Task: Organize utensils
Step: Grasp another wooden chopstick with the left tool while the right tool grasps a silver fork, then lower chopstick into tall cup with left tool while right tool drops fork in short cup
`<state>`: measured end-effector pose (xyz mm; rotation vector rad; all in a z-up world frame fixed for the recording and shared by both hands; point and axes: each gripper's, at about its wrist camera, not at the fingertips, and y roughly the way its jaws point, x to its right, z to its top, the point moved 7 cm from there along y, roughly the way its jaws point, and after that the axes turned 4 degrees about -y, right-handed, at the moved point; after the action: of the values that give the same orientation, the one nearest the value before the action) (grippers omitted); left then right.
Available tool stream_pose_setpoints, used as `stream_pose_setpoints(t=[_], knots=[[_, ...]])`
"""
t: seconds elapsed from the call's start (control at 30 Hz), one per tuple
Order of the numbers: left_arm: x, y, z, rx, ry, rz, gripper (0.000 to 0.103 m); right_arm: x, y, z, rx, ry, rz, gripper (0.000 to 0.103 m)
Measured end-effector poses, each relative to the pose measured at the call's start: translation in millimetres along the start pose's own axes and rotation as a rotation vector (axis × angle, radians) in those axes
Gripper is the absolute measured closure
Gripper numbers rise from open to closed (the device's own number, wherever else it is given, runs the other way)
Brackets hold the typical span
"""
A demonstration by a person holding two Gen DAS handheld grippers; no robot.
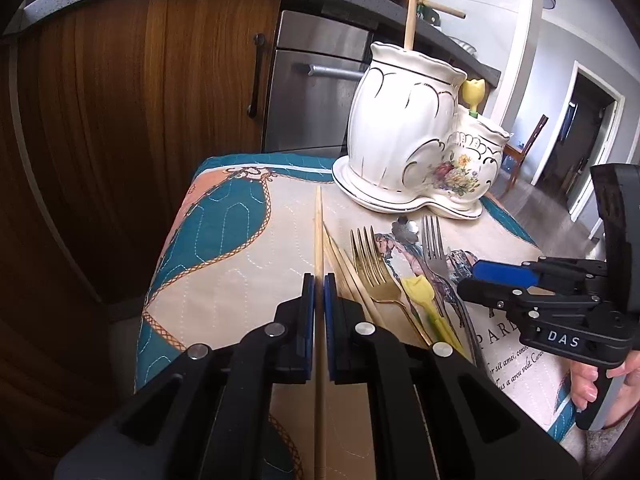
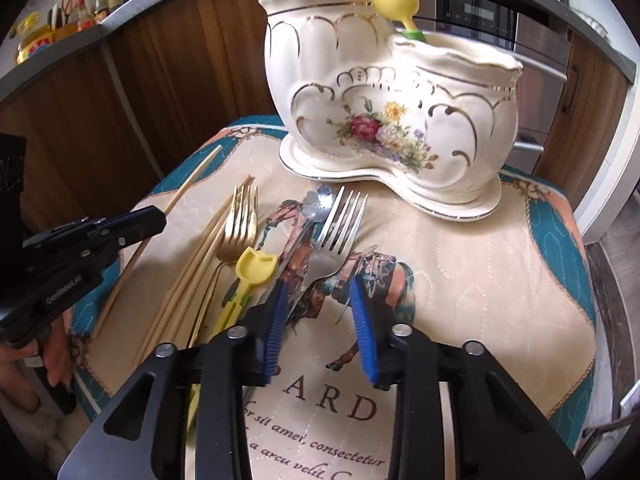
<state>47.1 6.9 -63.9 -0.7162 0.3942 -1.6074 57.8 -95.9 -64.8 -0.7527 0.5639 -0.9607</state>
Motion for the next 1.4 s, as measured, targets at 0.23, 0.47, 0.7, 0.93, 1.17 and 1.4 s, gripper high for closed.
stream_pose_setpoints(t=[0.23, 0.47, 0.7, 0.93, 1.17, 1.4], knots=[[4.0, -0.4, 2.3, 0.023, 0.005, -0.039, 0.098, -6.0, 9.2, -1.3, -0.042, 0.041, 0.017, 0.075], [5.1, 0.2, 1.6, 0.026, 0.008, -0.065, 0.098, -12.0, 20.8, 10.5, -0.089, 0.048, -0.045, 0.084], [3.0, -0.2, 1.9, 0.022, -0.007, -0.088, 0.098, -15.3, 17.8, 5.8, -0.067, 0.062, -0.061, 0.096], [2.7, -2.8, 2.5, 0.033, -0.014, -0.092, 0.098, -11.2, -11.0, 2.1, 0.056, 0.075, -0.038, 0.097], [4.8, -9.5, 4.9, 0.061, -0.019, -0.126, 0.098, 2.1, -55.4, 4.8, 0.254, 0.093, 0.014, 0.097], [12.2, -26.1, 17.1, 0.107, -0.037, -0.188, 0.098, 18.5, -106.5, 17.6, 0.443, 0.067, -0.015, 0.097]])
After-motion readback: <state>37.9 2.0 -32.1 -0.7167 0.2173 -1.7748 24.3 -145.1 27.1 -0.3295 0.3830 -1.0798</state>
